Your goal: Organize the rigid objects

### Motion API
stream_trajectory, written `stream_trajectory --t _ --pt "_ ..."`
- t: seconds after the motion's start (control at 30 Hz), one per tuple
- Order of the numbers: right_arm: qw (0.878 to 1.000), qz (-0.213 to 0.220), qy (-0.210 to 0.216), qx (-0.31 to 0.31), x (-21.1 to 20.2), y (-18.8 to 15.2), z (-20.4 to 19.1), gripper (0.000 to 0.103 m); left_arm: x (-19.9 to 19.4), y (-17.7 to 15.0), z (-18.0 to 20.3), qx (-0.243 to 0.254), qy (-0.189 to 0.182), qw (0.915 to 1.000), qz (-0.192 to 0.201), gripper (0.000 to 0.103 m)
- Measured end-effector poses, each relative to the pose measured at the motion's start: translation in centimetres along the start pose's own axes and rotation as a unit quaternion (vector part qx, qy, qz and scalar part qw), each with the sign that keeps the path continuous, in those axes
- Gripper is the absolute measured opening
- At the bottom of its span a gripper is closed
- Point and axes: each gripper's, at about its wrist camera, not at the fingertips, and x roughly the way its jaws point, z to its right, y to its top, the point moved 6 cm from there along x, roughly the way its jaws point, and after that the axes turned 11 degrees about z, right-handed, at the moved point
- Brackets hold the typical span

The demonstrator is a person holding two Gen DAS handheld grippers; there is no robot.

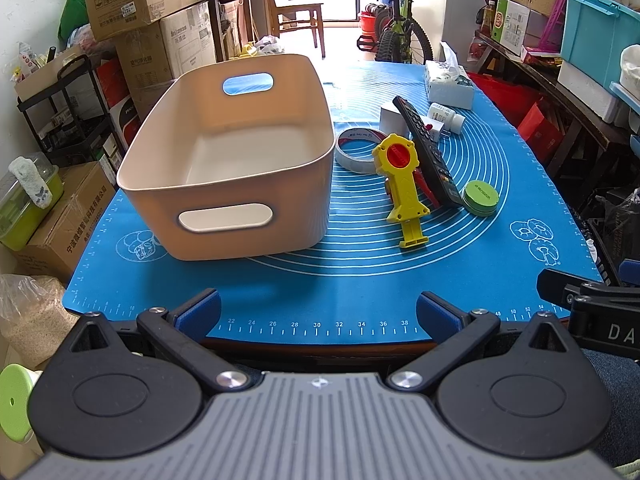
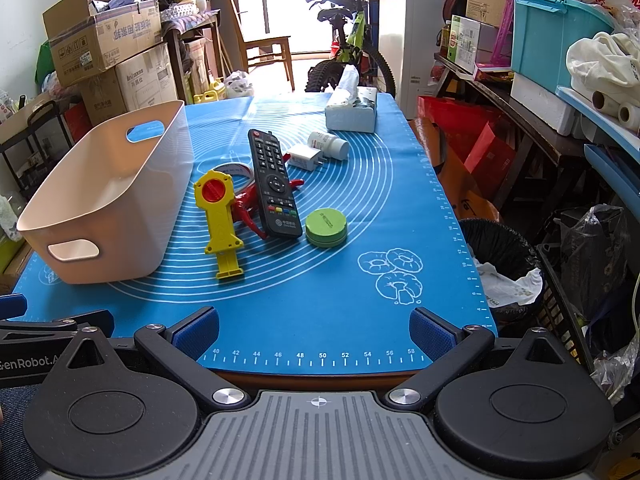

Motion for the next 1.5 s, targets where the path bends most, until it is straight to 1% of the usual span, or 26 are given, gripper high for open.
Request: stream_trajectory --t 0.57,0.7,0.83,0.93,1.07,1.13,1.27,1.37,1.5 --pt "1.000 -0.003 0.002 -0.002 0.1 0.0 -0.1 0.100 0.1 0.0 -0.2 0.004 0.003 1.0000 0.000 0.102" --pt "1.000 -0.004 0.005 0.009 0.4 0.4 0.2 0.100 0.0 0.4 -0.3 0.006 0.008 0.9999 0.004 0.102" --pt "1.000 -0.001 0.008 0.012 0.5 1.0 0.2 0.100 -0.2 1.7 -0.9 0.020 0.023 0.9993 0.019 0.102" --pt "1.000 0.016 0.011 0.008 0.6 2.1 0.2 0.100 0.1 3.3 -2.0 0.030 0.038 0.9984 0.029 0.102" --pt "0.999 0.031 0.006 0.011 1.5 3.9 0.5 0.100 0.9 5.6 -3.9 0.015 0.048 0.9982 0.032 0.102" --pt "0.999 0.038 0.002 0.013 2.1 4.7 0.8 0.100 1.6 6.9 -4.9 0.009 0.051 0.9980 0.035 0.102" --pt "0.999 0.052 -0.007 0.016 3.5 6.3 1.2 0.100 3.2 9.3 -6.9 0.018 0.057 0.9976 0.036 0.102" --pt "0.998 0.054 -0.017 0.024 5.0 7.1 1.6 0.100 4.9 10.5 -8.6 0.013 0.066 0.9973 0.030 0.102" --pt "0.998 0.051 -0.030 0.037 7.2 7.8 2.0 0.100 7.5 11.7 -11.1 -0.002 0.070 0.9974 0.018 0.102"
